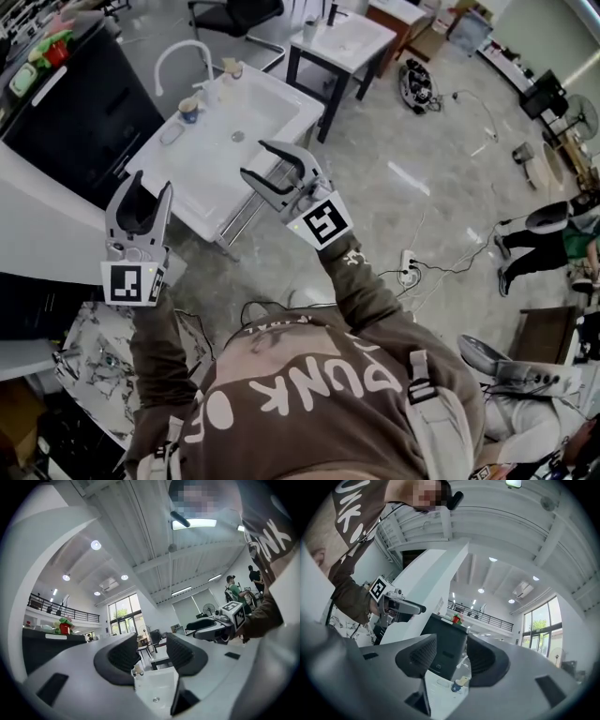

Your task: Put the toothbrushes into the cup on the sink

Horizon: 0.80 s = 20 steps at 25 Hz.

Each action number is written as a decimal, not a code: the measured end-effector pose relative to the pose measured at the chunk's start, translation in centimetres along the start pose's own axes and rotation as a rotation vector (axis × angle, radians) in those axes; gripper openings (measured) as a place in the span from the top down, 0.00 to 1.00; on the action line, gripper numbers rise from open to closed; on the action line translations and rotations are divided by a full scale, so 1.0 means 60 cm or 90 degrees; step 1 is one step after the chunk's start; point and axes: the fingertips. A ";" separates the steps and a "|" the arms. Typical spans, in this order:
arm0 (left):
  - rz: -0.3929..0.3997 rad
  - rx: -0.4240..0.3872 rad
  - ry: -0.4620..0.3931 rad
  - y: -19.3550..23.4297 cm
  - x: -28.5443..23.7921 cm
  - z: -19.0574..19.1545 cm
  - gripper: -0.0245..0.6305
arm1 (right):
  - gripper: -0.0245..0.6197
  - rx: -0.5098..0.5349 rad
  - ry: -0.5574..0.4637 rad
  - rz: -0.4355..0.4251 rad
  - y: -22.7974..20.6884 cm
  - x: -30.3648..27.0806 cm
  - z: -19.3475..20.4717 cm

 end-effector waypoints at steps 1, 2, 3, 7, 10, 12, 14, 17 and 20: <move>-0.001 0.000 0.000 -0.005 -0.003 -0.001 0.67 | 0.67 0.001 -0.001 0.002 -0.004 0.005 0.001; -0.001 0.001 0.001 -0.010 -0.007 -0.001 0.67 | 0.70 0.001 -0.002 0.005 -0.007 0.011 0.003; -0.001 0.001 0.001 -0.015 -0.010 -0.001 0.67 | 0.74 0.000 0.000 0.008 -0.011 0.016 0.006; 0.003 0.003 0.013 -0.036 -0.023 0.005 0.67 | 0.81 -0.008 0.004 0.023 -0.026 0.035 0.016; 0.009 -0.002 0.011 -0.047 -0.032 0.002 0.67 | 0.81 -0.003 0.003 0.028 -0.033 0.041 0.018; 0.009 -0.005 0.011 -0.049 -0.034 0.002 0.67 | 0.81 -0.006 0.005 0.030 -0.035 0.044 0.021; 0.008 -0.007 0.010 -0.050 -0.037 -0.001 0.67 | 0.81 -0.011 0.003 0.033 -0.040 0.046 0.021; 0.007 -0.005 0.009 -0.049 -0.038 0.000 0.67 | 0.81 -0.006 -0.001 0.032 -0.043 0.046 0.018; 0.006 -0.001 0.014 -0.050 -0.036 0.004 0.67 | 0.81 -0.003 0.001 0.029 -0.041 0.045 0.017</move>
Point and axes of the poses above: the fingertips, and each gripper's own axes: x backward along the fingers, y to its left, z out of its underside, and after that the axes turned 10 degrees about x, right-handed
